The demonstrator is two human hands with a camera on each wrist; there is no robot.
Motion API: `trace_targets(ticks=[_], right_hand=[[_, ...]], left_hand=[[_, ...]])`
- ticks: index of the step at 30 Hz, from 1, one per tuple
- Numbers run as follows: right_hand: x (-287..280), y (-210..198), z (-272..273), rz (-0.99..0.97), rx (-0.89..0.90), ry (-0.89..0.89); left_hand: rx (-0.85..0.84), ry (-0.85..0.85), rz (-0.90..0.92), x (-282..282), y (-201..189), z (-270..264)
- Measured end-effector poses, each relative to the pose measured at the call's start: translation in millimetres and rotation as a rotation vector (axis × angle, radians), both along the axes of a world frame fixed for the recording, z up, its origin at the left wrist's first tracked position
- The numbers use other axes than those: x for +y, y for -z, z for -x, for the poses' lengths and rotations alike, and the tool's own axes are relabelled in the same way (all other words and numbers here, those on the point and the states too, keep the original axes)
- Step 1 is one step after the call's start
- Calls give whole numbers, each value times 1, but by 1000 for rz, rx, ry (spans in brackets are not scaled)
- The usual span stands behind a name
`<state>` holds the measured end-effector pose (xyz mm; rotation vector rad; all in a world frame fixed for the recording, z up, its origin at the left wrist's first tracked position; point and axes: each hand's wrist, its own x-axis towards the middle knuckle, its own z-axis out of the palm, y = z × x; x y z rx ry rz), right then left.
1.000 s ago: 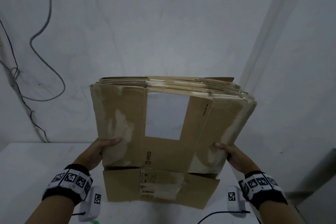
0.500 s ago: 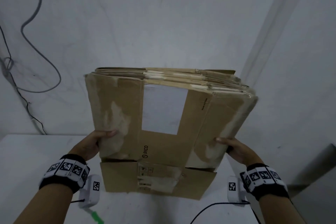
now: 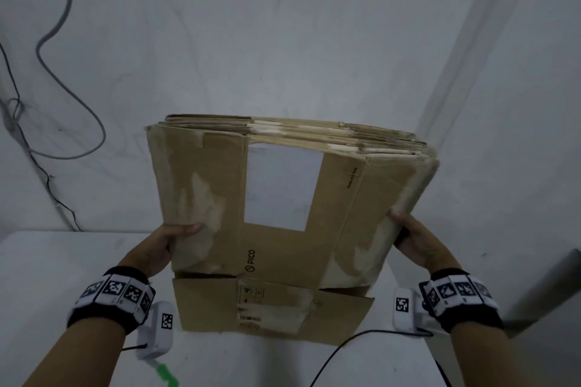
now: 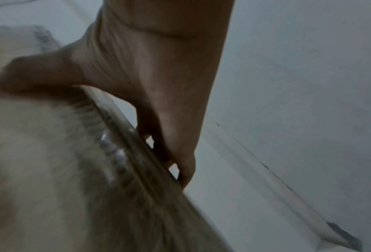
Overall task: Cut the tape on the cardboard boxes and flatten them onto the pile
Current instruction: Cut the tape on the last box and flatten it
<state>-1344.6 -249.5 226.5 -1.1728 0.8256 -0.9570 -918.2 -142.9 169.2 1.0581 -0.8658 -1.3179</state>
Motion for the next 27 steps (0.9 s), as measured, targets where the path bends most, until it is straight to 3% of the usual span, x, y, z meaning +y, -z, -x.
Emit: trace_targets(ticks=[8, 14, 19, 27], right_hand=[[19, 61, -4, 114, 220, 142], [8, 63, -24, 94, 20, 290], [-3, 55, -21, 150, -13, 278], [-3, 70, -11, 120, 72, 166]], left_hand=[[-33, -129, 75, 4, 7, 8], [-33, -197, 117, 5, 6, 19], [32, -189, 132, -4, -4, 19], [-61, -114, 102, -7, 2, 14]])
